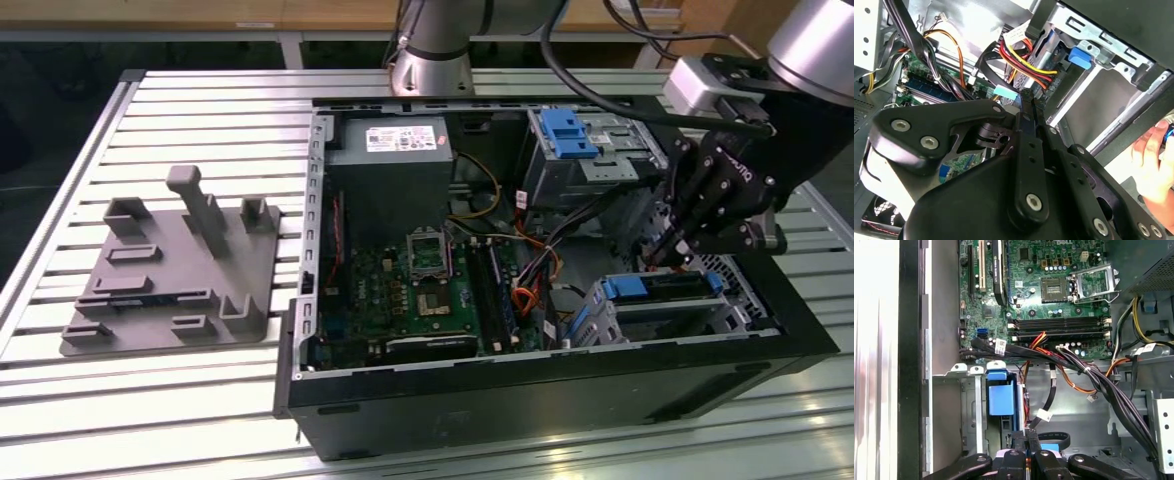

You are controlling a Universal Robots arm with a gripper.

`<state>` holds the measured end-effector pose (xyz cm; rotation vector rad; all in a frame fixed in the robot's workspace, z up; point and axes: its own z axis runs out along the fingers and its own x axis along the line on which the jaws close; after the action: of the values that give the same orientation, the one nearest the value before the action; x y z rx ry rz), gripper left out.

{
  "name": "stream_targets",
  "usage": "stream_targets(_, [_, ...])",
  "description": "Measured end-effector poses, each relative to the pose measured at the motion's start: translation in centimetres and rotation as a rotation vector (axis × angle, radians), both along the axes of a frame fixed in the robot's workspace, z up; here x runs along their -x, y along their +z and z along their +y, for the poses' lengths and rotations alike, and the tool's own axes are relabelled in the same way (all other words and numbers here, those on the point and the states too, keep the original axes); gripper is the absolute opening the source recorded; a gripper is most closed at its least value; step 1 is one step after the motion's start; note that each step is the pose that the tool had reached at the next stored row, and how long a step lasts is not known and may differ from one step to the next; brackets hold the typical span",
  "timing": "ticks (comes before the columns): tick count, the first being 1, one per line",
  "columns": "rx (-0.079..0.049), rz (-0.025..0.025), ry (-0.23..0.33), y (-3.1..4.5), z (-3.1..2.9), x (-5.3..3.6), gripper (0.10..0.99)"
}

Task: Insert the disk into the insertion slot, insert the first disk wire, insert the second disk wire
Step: 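Insert the second disk wire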

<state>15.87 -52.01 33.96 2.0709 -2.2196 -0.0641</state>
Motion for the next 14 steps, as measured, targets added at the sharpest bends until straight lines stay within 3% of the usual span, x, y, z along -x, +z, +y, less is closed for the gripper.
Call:
stream_targets(9, [0.0,0.0,-0.02,0.0,-0.71,0.0,0.145])
stream_targets(14, [0.0,0.0,-0.025,0.0,-0.79,0.0,0.145])
